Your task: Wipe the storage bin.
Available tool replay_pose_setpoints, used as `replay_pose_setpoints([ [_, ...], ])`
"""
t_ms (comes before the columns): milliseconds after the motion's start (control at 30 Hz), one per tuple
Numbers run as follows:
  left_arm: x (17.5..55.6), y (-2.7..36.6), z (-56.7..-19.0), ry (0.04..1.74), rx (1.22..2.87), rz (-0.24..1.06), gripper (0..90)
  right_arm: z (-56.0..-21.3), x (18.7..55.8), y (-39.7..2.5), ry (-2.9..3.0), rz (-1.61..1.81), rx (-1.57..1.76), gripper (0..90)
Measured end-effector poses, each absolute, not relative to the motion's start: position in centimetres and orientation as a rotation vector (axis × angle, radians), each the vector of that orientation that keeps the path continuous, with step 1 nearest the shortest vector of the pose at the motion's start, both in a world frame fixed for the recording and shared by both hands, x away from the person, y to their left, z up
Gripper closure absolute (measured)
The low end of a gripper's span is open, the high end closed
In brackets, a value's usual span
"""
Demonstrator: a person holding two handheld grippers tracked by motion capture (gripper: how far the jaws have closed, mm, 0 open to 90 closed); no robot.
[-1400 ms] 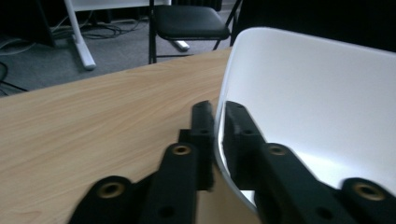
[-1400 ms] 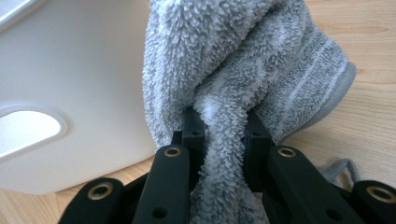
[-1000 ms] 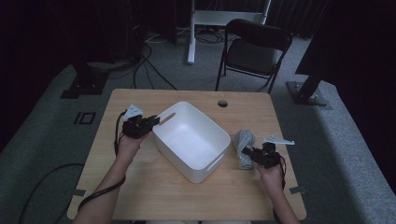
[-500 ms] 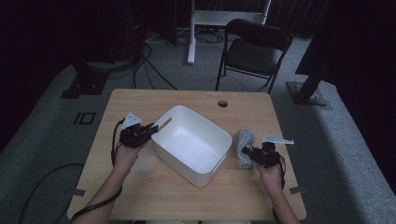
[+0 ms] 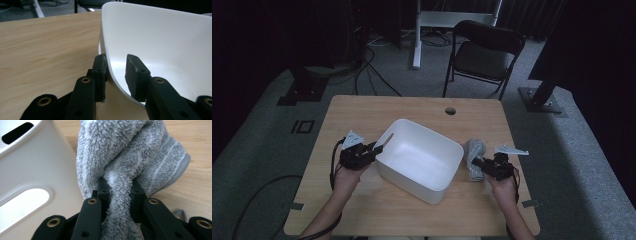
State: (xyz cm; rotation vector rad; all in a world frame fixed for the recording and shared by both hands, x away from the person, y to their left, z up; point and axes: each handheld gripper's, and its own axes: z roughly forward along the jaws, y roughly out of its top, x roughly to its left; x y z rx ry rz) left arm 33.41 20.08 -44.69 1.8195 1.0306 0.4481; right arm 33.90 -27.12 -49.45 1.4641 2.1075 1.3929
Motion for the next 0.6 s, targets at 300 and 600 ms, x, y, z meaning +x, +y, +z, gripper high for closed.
replay_pose_setpoints([
  [300, 36.0, 21.1, -44.0, 1.004, 1.788, 0.415, 57.6, -49.4, 33.7, -27.3, 2.092, 1.407, 1.472, 76.4],
  [600, 37.2, 19.8, -44.5, 0.999, 1.854, 0.411, 73.7, -49.6, 33.6, -27.7, 2.081, 1.407, 1.487, 76.4],
])
